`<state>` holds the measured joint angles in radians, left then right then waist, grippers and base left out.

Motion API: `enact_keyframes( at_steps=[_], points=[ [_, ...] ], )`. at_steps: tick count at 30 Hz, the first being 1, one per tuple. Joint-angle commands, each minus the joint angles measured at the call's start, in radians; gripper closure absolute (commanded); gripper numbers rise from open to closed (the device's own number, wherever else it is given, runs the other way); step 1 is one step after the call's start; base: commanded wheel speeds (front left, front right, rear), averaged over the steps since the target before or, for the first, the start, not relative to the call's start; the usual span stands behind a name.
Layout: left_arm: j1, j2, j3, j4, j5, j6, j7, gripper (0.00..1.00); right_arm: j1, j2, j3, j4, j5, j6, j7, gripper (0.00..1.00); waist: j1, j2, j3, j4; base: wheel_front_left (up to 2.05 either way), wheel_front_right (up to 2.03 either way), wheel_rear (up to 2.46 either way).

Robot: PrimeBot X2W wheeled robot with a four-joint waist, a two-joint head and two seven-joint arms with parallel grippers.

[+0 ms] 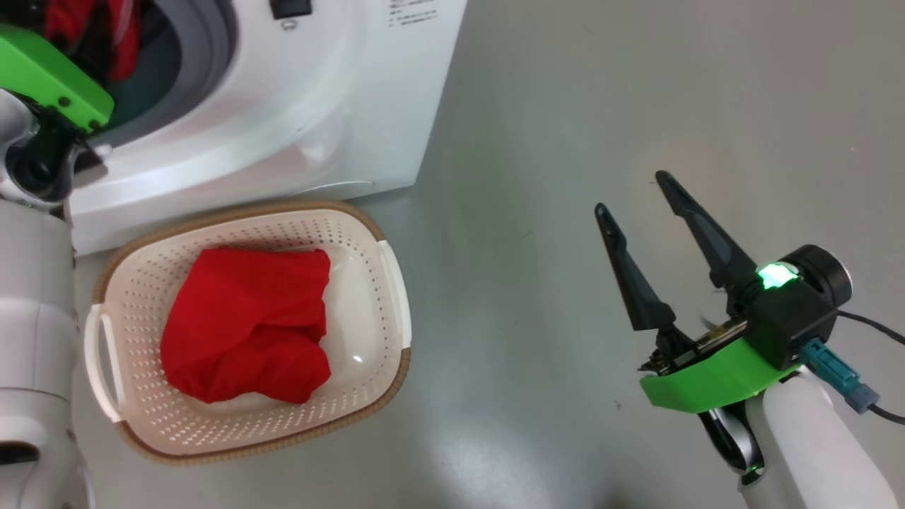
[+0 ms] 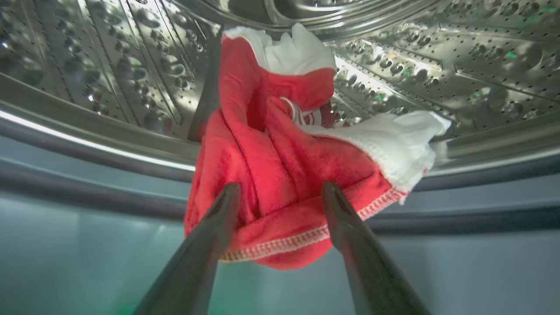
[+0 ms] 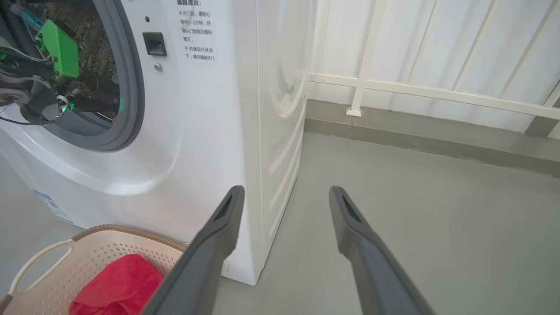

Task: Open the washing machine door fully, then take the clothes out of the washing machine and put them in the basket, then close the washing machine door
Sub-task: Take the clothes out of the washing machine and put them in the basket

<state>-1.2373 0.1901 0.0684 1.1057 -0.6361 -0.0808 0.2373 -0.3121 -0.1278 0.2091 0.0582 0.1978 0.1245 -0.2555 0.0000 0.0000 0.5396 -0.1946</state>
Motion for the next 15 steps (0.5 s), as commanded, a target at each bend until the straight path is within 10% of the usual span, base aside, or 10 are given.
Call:
enact_keyframes(
  at_steps=[1, 5, 7, 8, 15],
  points=[
    [-0.013, 0.043, 0.014, -0.012, -0.011, -0.012, 0.018, 0.0, 0.003, -0.002, 0.02, -0.02, 0.009, 0.006, -0.006, 0.0, 0.0, 0.0, 0.001, -0.007, 0.0, 0.0, 0.0],
    [-0.01, 0.05, 0.0, 0.013, -0.012, -0.014, 0.064, 0.0, 0.004, 0.004, 0.03, -0.022, 0.017, 0.006, -0.006, 0.0, 0.0, 0.0, 0.009, -0.023, 0.0, 0.0, 0.0],
    [-0.01, 0.056, -0.006, 0.015, -0.006, -0.012, 0.058, 0.83, 0.002, 0.006, 0.033, -0.023, 0.018, 0.006, -0.006, 0.0, 0.0, 0.0, 0.013, -0.028, 0.0, 0.0, 0.0],
    [-0.01, 0.058, -0.009, 0.015, -0.004, -0.011, 0.053, 1.0, 0.001, 0.007, 0.033, -0.023, 0.019, 0.006, -0.006, 0.0, 0.0, 0.0, 0.015, -0.03, 0.0, 0.0, 0.0],
    [-0.002, 0.074, -0.036, -0.001, 0.032, 0.0, -0.039, 1.0, 0.0, 0.009, 0.029, -0.018, 0.021, 0.006, -0.006, 0.0, 0.0, 0.0, 0.02, -0.03, 0.0, 0.0, 0.0]
  ],
)
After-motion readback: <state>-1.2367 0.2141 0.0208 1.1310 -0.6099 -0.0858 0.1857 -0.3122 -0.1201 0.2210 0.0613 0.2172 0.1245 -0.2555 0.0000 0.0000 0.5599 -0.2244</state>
